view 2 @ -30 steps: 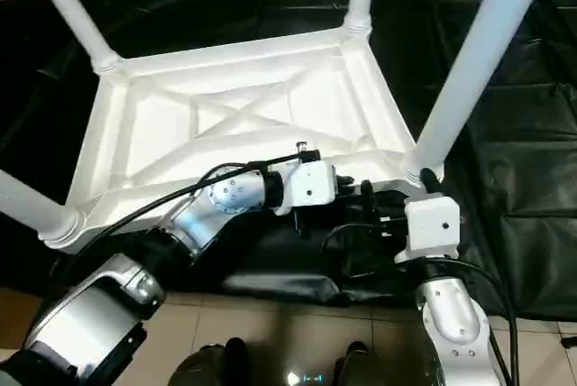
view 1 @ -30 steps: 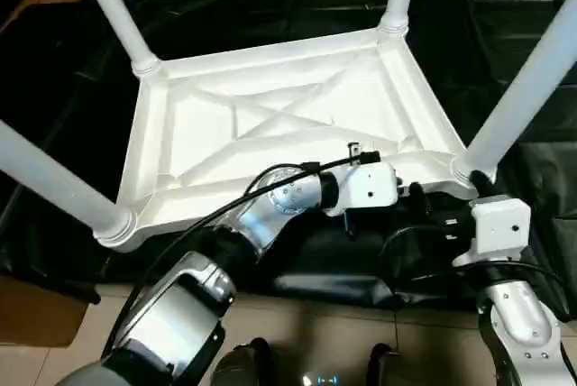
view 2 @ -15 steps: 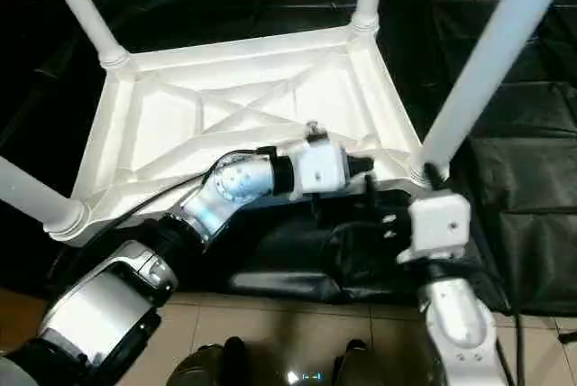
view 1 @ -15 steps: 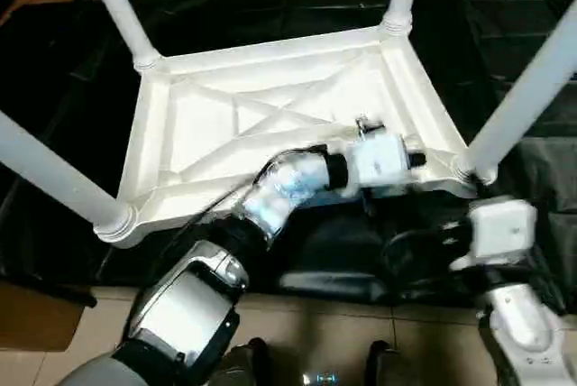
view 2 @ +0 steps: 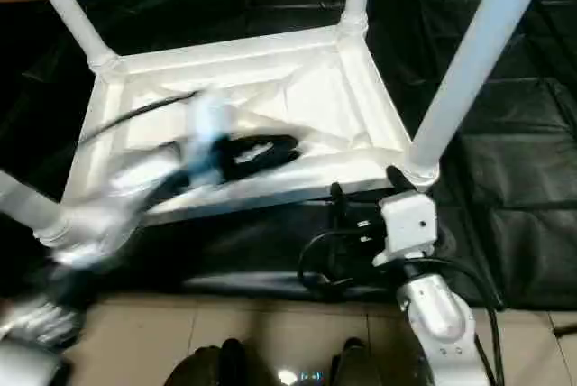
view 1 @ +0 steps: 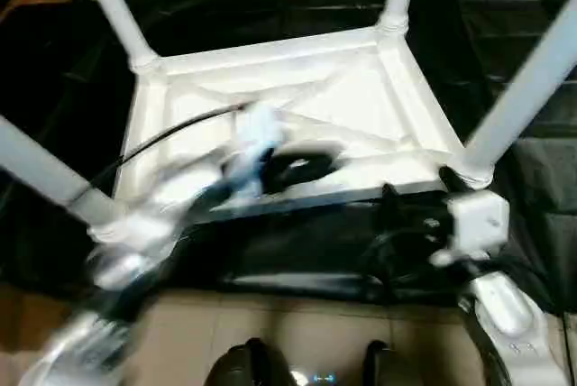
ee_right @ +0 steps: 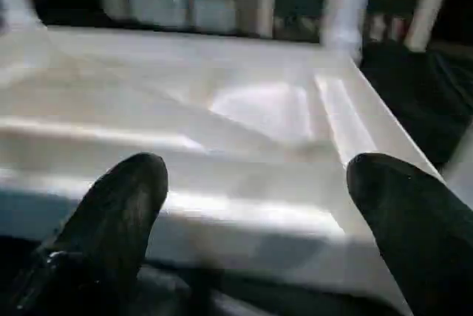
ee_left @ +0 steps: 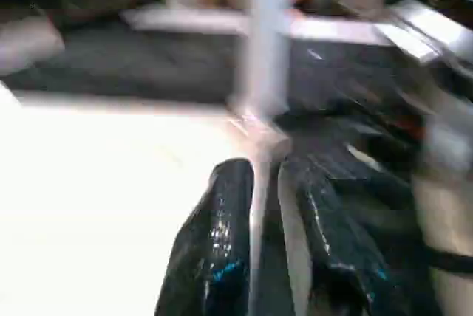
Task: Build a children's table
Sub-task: Rotate leg to tighten
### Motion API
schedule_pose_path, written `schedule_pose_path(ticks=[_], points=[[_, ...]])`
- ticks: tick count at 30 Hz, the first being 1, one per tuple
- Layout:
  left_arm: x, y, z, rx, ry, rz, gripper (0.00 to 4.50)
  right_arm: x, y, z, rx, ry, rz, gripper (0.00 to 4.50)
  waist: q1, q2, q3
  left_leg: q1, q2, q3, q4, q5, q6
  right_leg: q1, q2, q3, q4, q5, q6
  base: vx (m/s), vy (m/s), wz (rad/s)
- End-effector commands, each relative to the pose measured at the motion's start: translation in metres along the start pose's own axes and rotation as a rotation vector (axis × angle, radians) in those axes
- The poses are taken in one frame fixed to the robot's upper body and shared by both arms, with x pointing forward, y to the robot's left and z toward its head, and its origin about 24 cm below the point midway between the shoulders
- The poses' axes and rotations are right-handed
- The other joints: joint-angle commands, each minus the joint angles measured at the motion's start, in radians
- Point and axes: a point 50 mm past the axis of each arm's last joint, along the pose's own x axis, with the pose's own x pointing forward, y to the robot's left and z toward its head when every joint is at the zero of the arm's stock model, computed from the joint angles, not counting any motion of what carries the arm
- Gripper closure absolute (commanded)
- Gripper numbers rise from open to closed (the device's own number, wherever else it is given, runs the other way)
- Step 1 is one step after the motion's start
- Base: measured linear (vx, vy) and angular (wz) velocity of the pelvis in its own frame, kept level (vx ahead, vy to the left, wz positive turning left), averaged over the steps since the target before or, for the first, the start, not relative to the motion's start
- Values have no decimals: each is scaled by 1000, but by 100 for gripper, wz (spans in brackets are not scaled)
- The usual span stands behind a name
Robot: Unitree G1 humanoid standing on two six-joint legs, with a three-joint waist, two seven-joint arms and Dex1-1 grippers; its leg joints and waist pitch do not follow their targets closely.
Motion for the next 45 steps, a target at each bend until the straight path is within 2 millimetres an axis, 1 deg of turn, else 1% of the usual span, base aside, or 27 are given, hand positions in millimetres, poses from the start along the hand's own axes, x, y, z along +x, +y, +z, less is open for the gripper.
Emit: schedule_pose_path(ticks=[1,2,3,4,5,6,7,8,9,10,11,12,13,14,15,16,17,21,23,27,32,35,37,38,41,42,45], points=[[-16,-13,3,-76,21,-48,367,3,6,-3,33,10,54,10,-4,-25,-79,44,3,0,-62,-203,124,45,17,2,-36,-231,-213,0,0,0],[-25,-15,0,-96,41,-37,367,5,6,-3,30,7,67,10,-5,-32,-75,51,5,3,-68,-241,102,37,20,6,-44,-260,-201,0,0,0],[-31,-17,0,-112,54,-28,367,6,6,-3,28,6,75,10,-2,-26,-76,53,4,2,-66,-252,88,37,19,6,-40,-263,-199,0,0,0],[-31,-17,0,-112,54,-28,367,6,6,-3,28,6,75,10,-1,-24,-72,56,5,4,-71,-264,69,34,22,8,-45,-270,-186,0,0,0],[-53,-22,-4,-177,125,-3,367,9,7,-2,25,0,97,10,1,-30,-72,60,5,6,-71,-277,59,31,23,9,-46,-275,-181,0,0,0],[-61,-23,-5,-193,164,9,367,10,6,-2,25,-1,104,10,-4,-38,-70,48,2,2,-76,-275,50,41,20,10,-41,-270,-172,0,0,0],[-72,-23,-10,-212,231,33,367,11,6,-1,23,-1,117,10,-5,-38,-65,44,0,-1,-81,-304,36,42,19,11,-44,-325,-147,0,0,0],[-82,-24,-14,-223,298,54,367,11,6,-1,20,0,127,10,-7,-37,-62,53,0,-1,-83,-350,16,34,21,14,-49,-373,-126,0,0,0],[-91,-24,-19,-235,367,75,367,11,6,-1,18,2,137,10,-6,-39,-59,55,0,-2,-85,-370,6,31,21,16,-52,-392,-116,0,0,0],[-96,-24,-22,-245,409,87,367,12,6,-1,17,4,143,10,-6,-42,-58,55,-3,-3,-86,-388,-7,32,21,21,-55,-416,-91,0,0,0],[-96,-24,-22,-245,409,87,367,12,6,-1,17,4,143,10,-5,-41,-59,57,-3,-4,-88,-391,-12,31,21,24,-56,-423,-84,0,0,0],[-104,-27,-25,-268,470,101,367,12,6,-1,13,5,152,10,-3,-39,-60,67,-1,-2,-88,-401,-21,23,22,28,-60,-420,-82,0,0,0],[-113,-28,-31,-279,546,129,367,11,6,-1,8,7,160,10,-2,-35,-60,63,-3,-5,-88,-405,-26,24,24,27,-56,-399,-84,0,0,0],[-119,-27,-35,-274,595,156,367,11,6,-1,6,7,163,10,-5,-38,-60,52,-5,-8,-92,-405,-23,32,24,25,-54,-398,-74,0,0,0],[-129,-23,-40,-264,659,224,367,10,5,-1,5,6,161,10,-6,-38,-60,54,-5,-8,-93,-411,-25,30,24,25,-56,-404,-70,0,0,0],[-134,-20,-42,-254,690,253,367,10,4,-1,5,6,159,10,-5,-38,-61,64,-4,-5,-90,-424,-29,22,26,28,-61,-406,-68,0,0,0],[-141,-17,-44,-244,731,289,367,10,4,0,5,6,157,10,-4,-36,-60,65,-3,-6,-91,-429,-31,21,25,29,-61,-400,-74,0,0,0],[-155,-9,-44,-242,783,377,367,8,3,0,8,7,155,10,-3,-37,-64,60,-5,-8,-91,-414,-34,27,24,28,-56,-360,-93,0,0,0],[-159,-6,-44,-226,804,410,367,8,4,0,8,7,156,10,-2,-36,-67,61,-4,-7,-89,-396,-27,28,24,29,-53,-323,-112,0,0,0],[-179,2,-53,-174,922,497,367,8,7,0,13,8,160,10,-3,-35,-68,57,-6,-7,-86,-364,-13,32,24,28,-50,-280,-121,0,0,0],[-185,12,-51,-124,930,579,367,7,6,0,9,9,157,10,-2,-36,-71,59,-5,-6,-83,-335,-5,35,25,28,-45,-227,-149,0,0,0],[-188,19,-50,-73,938,620,367,6,5,0,7,10,153,10,-1,-36,-71,58,-6,-6,-81,-324,2,36,25,27,-45,-216,-150,0,0,0],[-184,27,-48,-27,900,657,367,6,4,-1,5,11,151,10,-1,-35,-72,59,-6,-6,-81,-326,-2,36,24,27,-44,-217,-150,0,0,0],[-179,33,-45,27,861,684,367,5,4,-1,3,12,147,10,-1,-37,-73,56,-5,-7,-81,-321,-2,40,24,27,-44,-211,-153,0,0,0],[-166,43,-40,113,773,717,367,5,3,-1,1,13,141,10,1,-38,-72,58,-5,-5,-80,-329,1,37,25,28,-47,-218,-153,0,0,0],[-162,45,-39,131,748,723,367,4,2,-2,0,15,139,10,4,-35,-74,60,-5,-5,-79,-333,0,36,23,28,-46,-222,-153,0,0,0],[-153,51,-36,183,675,749,367,4,0,-2,-7,17,122,10,4,-36,-73,55,-5,-6,-81,-340,-3,39,23,26,-47,-234,-149,0,0,0]])
